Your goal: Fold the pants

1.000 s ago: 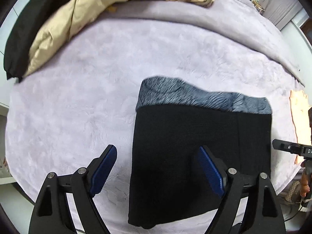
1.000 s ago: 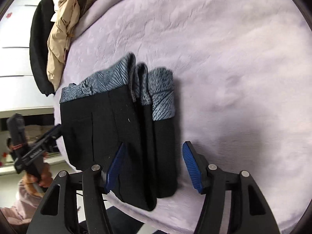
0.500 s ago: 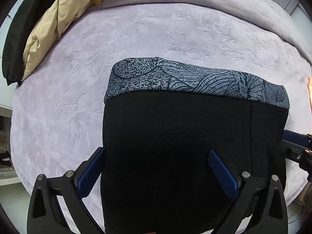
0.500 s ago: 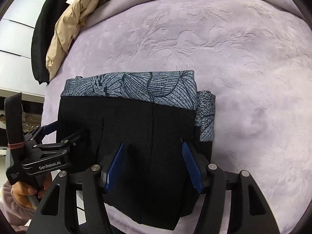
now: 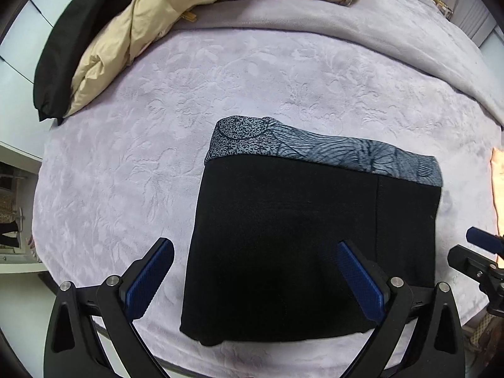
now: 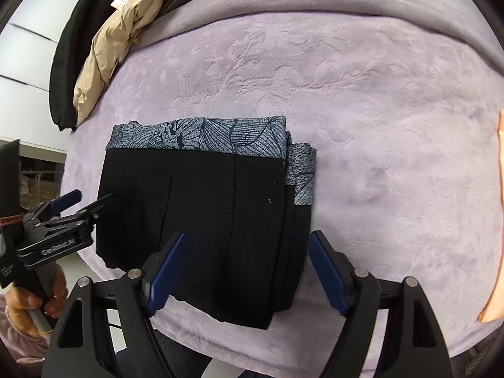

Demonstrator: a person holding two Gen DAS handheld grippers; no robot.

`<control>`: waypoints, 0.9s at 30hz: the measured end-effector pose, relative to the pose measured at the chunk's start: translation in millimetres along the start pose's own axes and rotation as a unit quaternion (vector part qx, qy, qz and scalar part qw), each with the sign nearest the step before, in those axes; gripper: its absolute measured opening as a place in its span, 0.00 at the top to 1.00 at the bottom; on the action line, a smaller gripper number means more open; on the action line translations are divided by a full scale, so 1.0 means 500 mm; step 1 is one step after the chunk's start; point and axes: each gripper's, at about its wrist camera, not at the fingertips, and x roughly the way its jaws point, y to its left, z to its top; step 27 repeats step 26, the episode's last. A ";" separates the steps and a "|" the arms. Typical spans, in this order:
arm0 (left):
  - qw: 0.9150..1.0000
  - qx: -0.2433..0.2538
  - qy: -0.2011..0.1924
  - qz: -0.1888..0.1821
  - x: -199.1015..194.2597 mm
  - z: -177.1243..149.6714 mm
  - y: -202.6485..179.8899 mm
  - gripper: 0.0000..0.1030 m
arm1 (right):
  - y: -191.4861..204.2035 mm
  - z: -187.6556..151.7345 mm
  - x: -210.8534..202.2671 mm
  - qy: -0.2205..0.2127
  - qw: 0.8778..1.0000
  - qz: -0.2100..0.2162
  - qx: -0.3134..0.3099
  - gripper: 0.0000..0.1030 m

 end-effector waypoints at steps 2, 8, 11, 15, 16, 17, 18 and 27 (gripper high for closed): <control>1.000 -0.003 -0.005 0.002 -0.026 -0.020 -0.011 0.00 | 0.003 -0.006 -0.019 -0.007 1.000 -0.008 -0.012 0.14; 0.999 -0.028 -0.025 0.006 -0.081 -0.075 -0.041 0.00 | 0.028 -0.027 -0.051 -0.012 0.997 -0.015 -0.070 0.14; 0.999 -0.037 -0.023 0.003 -0.089 -0.100 -0.046 0.00 | 0.053 -0.040 -0.050 -0.005 0.995 -0.016 -0.095 0.14; 0.999 0.007 -0.027 -0.034 -0.087 -0.115 -0.040 0.00 | 0.079 -0.064 -0.054 -0.007 0.995 -0.016 -0.100 0.14; 0.999 0.010 -0.028 -0.034 -0.088 -0.114 -0.035 0.00 | 0.084 -0.069 -0.052 -0.006 0.995 -0.019 -0.097 0.14; 0.999 0.013 -0.031 -0.035 -0.090 -0.115 -0.031 0.00 | 0.088 -0.073 -0.049 -0.004 0.995 -0.021 -0.093 0.14; 0.999 0.019 -0.034 -0.037 -0.090 -0.115 -0.025 0.00 | 0.093 -0.078 -0.044 -0.003 0.996 -0.020 -0.087 0.14; 0.995 0.073 -0.038 -0.063 -0.064 -0.120 0.021 0.00 | 0.131 -0.115 -0.019 -0.010 0.998 -0.049 -0.032 0.14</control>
